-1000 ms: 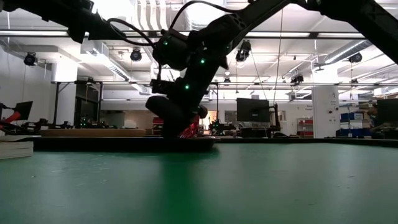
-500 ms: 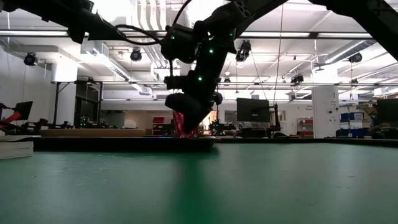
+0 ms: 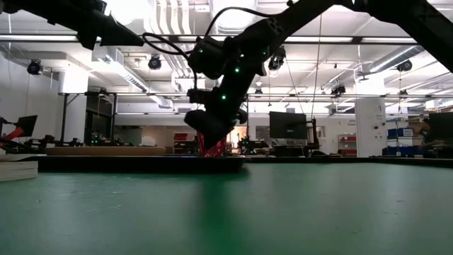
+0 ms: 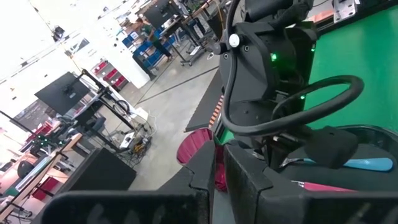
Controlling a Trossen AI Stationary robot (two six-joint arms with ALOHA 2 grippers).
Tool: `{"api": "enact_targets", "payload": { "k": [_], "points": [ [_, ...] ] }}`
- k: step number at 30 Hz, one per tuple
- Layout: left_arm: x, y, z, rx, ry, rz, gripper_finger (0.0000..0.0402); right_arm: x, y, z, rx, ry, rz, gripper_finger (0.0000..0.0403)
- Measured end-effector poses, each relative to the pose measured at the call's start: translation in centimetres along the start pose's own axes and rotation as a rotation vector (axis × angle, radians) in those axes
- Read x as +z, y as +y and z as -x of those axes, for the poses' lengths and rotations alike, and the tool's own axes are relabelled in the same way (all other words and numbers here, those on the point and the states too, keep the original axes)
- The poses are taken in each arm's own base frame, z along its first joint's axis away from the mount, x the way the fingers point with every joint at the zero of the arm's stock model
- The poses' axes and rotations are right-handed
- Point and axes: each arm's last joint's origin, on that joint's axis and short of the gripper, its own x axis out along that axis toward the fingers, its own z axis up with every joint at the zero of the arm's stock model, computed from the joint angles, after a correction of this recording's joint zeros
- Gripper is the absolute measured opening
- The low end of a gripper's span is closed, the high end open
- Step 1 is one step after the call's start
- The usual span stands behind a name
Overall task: Pick and place plate/cup/fork/spoon on tray
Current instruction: Adjust the pink fork
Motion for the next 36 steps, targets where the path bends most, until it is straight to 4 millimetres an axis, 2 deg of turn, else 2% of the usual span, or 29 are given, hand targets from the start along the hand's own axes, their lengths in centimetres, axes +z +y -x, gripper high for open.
{"api": "enact_targets", "payload": {
  "k": [5,12,18,22,36],
  "points": [
    [0.0,0.0,0.0,0.0,0.0,-0.002,0.0015,-0.2,0.1,-0.3,0.001,-0.023,-0.009,0.0009],
    [0.0,0.0,0.0,0.001,0.0,-0.002,0.0015,-1.7,0.5,-1.4,0.044,-0.024,-0.039,0.0009],
    [0.0,0.0,0.0,0.0,0.001,-0.004,0.0015,-1.9,0.6,-1.5,0.046,-0.023,-0.049,0.0009],
    [0.0,0.0,0.0,0.001,-0.001,-0.001,0.0015,-2.7,0.6,-1.9,0.044,-0.006,-0.046,0.0009],
    [0.0,0.0,0.0,0.0,0.0,-0.002,0.0015,-2.0,0.4,-2.1,0.048,-0.111,-0.049,0.0008]
  ]
}}
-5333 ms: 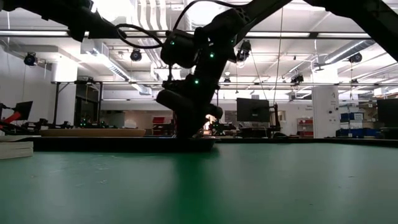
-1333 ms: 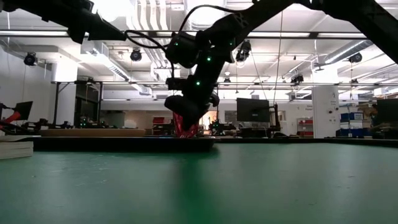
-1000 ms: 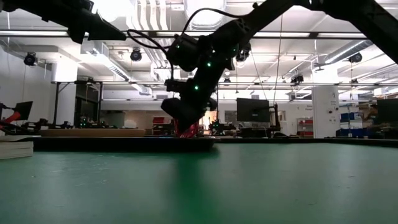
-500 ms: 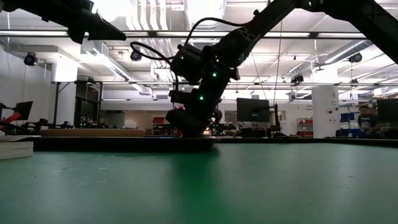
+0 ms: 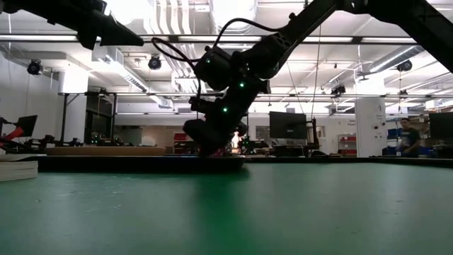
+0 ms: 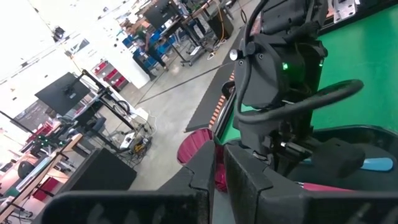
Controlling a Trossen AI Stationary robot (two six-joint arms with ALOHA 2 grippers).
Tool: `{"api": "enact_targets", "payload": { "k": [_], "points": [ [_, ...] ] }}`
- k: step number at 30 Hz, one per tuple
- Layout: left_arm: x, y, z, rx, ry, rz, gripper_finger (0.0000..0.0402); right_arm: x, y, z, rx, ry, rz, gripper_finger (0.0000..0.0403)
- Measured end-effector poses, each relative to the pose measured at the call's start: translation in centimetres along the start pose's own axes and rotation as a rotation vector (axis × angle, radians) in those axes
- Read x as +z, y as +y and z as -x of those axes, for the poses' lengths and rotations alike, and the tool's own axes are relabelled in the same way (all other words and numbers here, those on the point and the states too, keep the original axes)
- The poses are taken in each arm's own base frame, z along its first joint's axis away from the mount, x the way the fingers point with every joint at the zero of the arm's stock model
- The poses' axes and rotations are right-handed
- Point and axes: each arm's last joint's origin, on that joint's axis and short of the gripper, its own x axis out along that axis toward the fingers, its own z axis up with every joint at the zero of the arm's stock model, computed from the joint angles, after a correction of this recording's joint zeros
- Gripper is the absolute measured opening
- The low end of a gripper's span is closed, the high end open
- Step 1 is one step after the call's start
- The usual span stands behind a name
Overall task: Pick and place plate/cup/fork/spoon on tray
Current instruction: Adjust the pink fork
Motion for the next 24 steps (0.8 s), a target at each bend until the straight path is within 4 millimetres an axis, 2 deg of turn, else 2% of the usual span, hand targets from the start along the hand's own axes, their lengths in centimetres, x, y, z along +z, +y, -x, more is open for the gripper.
{"api": "enact_targets", "payload": {
  "k": [11,24],
  "points": [
    [0.0,0.0,0.0,-0.001,0.001,-0.001,0.0015,-0.5,0.3,0.4,0.0,0.059,-0.009,0.0008],
    [0.0,0.0,0.0,0.0,0.0,0.0,0.0015,-1.3,0.7,-1.4,-0.011,0.041,-0.003,0.0009]
  ]
}}
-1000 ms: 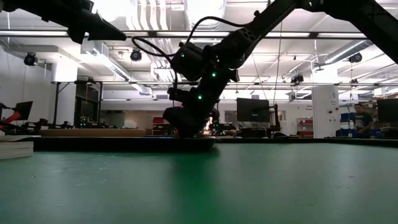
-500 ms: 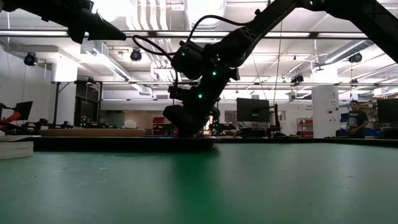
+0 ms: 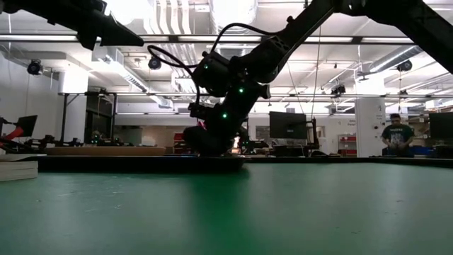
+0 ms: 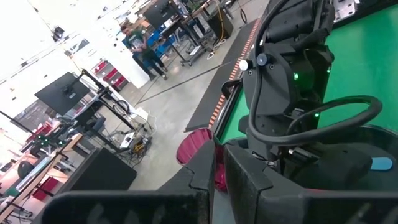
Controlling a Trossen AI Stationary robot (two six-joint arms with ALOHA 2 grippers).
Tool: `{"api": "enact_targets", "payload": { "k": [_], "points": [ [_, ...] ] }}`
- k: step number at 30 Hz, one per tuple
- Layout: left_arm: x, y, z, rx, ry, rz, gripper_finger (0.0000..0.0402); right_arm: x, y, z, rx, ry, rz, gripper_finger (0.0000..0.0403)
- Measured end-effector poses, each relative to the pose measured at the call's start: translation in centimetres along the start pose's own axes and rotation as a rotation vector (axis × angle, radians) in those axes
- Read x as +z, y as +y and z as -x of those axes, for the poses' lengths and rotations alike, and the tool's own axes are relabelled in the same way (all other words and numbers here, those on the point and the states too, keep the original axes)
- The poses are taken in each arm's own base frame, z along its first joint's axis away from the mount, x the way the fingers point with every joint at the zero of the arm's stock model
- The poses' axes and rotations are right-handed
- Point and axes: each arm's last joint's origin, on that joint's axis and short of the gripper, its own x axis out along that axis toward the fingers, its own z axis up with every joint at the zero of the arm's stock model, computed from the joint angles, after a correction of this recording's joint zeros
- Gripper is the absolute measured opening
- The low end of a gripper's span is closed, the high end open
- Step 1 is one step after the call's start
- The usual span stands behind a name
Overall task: Pick and place plate/cup/fork/spoon on tray
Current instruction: Adjust the pink fork, then return to Home Position
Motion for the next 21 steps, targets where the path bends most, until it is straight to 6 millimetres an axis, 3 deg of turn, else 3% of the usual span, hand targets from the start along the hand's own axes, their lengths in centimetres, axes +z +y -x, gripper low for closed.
{"api": "enact_targets", "payload": {
  "k": [8,17,21],
  "points": [
    [0.0,0.0,0.0,0.0,0.001,-0.002,0.0015,0.9,0.0,1.6,-0.002,-0.02,0.017,0.0009],
    [0.0,0.0,0.0,-0.008,-0.001,0.028,0.0015,2.7,3.8,7.4,0.078,-0.14,0.176,0.0009],
    [-0.1,-0.6,0.0,-0.161,-0.048,0.018,0.0015,3.3,4.7,10.9,0.109,-0.215,0.244,0.0009]
  ]
}}
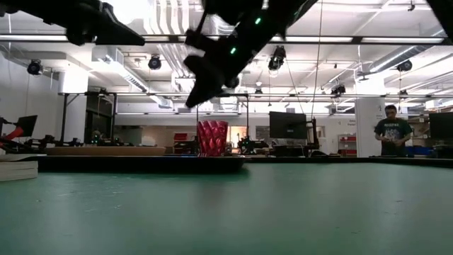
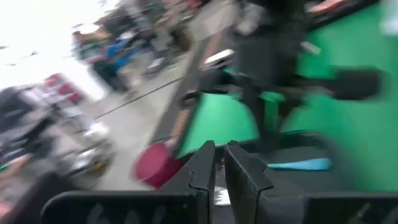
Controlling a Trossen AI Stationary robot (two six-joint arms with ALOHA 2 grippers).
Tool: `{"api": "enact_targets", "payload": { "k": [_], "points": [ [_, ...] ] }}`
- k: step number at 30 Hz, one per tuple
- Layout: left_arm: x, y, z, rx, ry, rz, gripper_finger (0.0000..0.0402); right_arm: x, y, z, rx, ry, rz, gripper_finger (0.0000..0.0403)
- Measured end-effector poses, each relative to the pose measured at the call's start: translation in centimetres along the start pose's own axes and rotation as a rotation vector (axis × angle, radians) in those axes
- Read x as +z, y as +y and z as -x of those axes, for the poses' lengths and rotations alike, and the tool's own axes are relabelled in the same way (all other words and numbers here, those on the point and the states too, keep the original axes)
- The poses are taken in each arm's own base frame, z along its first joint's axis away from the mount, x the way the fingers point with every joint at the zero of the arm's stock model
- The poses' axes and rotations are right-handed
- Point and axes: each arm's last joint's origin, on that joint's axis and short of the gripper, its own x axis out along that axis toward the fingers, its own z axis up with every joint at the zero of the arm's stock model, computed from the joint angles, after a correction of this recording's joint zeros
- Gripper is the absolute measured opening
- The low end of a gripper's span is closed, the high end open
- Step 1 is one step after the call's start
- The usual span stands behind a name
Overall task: Pick and place plate/cup/fork/spoon on tray
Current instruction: Return to Home Position
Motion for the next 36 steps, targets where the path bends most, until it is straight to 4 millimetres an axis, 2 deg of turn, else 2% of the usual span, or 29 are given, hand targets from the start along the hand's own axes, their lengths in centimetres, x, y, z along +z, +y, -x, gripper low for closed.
{"api": "enact_targets", "payload": {
  "k": [4,10,17,24,30,36],
  "points": [
    [0.3,-0.3,0.1,-0.132,-0.062,0.02,0.0015,-0.2,0.1,3.1,0.01,-0.061,0.026,0.0009],
    [0.4,0.3,0.7,-0.131,-0.086,0.098,0.0015,-1.7,-0.8,8.4,0.019,-0.208,0.061,0.0009],
    [0.3,1.1,1.7,-0.126,-0.119,0.165,0.0015,-4.9,-2.7,14.6,0.062,-0.398,0.02,0.0009],
    [-0.5,1.6,2.7,-0.141,-0.09,0.217,0.0015,-8.5,-4.3,19.6,0.055,-0.5,-0.029,0.0009],
    [-1.4,2.0,3.5,-0.155,-0.049,0.271,0.0015,-11.5,-5.2,22.7,0.052,-0.585,-0.077,0.0009],
    [-1.9,2.1,4.0,-0.194,-0.051,0.303,0.0015,-14.4,-5.8,24.7,0.044,-0.665,-0.103,0.0009]
  ]
}}
